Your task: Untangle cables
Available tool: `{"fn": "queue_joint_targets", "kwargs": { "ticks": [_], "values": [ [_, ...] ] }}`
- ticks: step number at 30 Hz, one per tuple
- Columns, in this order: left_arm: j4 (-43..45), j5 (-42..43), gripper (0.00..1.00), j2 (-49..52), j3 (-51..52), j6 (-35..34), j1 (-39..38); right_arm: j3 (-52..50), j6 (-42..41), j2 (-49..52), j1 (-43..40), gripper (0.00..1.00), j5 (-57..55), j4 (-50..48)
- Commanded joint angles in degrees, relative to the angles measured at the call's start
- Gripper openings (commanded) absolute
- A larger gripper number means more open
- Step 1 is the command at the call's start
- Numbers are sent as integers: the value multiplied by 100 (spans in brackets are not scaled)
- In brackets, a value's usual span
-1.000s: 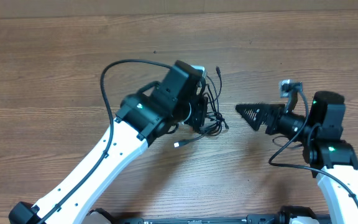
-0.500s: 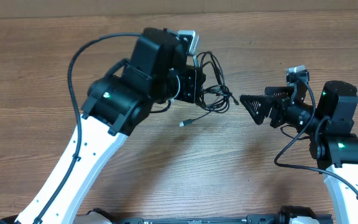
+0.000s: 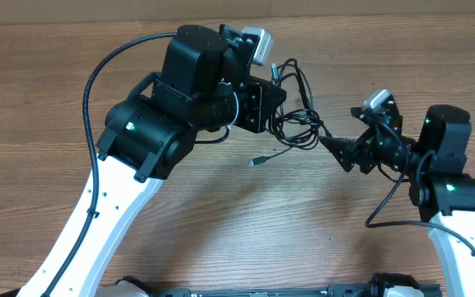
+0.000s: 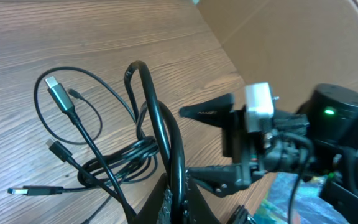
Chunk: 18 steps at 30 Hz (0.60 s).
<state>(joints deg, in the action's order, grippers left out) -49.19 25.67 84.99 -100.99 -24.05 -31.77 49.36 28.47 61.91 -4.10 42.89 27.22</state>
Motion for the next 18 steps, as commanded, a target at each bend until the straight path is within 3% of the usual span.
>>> {"fn": "queue_joint_targets", "kwargs": {
  "ticks": [1,8,13,18],
  "values": [
    [149,249,4,-79,-236,-133,31,133,879,247,-9,79,748,-9],
    [162,249,4,-79,-236,-188,31,133,1069,616,-9,61,1360,-153],
    [164,249,4,-79,-236,-188,26,133,1067,625,-9,56,1751,-463],
    [164,249,4,-79,-236,-188,26,133,1084,625,-9,33,1744,-496]
  ]
}}
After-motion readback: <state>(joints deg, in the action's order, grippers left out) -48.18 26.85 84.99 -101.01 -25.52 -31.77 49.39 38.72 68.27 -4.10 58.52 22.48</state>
